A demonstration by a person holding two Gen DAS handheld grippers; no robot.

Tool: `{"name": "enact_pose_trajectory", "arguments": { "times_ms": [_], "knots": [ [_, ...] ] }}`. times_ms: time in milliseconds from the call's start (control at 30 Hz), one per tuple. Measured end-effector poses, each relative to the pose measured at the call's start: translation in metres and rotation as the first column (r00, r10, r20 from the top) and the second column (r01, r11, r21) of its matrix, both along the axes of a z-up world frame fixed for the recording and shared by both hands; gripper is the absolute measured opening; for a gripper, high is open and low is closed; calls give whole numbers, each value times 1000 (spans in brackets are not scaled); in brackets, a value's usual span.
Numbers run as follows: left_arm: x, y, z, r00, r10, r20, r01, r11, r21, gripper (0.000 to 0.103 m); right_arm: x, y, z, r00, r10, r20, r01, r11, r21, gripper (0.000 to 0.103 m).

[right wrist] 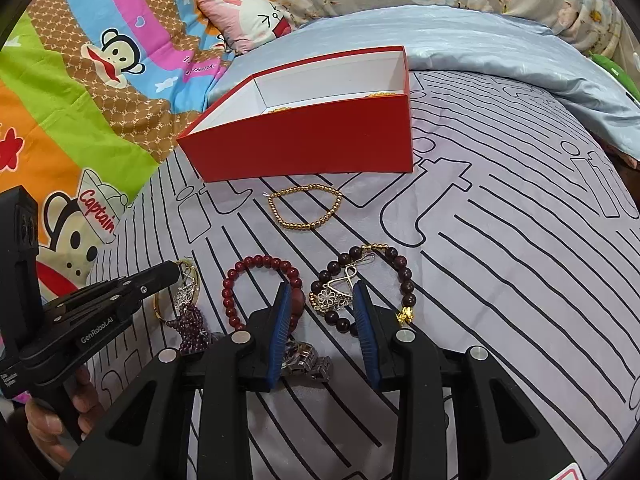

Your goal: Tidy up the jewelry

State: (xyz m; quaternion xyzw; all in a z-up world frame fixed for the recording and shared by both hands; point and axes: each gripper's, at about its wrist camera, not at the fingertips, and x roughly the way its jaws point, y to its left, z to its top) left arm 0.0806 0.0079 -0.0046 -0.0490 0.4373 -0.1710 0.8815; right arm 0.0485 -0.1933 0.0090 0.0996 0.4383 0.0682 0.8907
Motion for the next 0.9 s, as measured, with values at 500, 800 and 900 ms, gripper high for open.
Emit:
{"name": "enact_pose_trajectory", "arguments": {
  "times_ms": [500, 800, 900],
  "knots": [
    [12, -12, -5, 1000, 11, 11, -11, 999, 52, 19, 1, 1, -1, 1000, 3, -3, -3, 1000, 4, 31],
    [14, -23, -6, 999, -15, 35, 12, 995, 97, 17, 3, 1, -3, 1000, 1, -6, -1, 1000, 9, 32],
    [14, -24, -6, 999, -30, 35, 27, 996, 85, 14, 3, 1, -2, 1000, 0, -6, 0, 1000, 10, 32]
  ]
}}
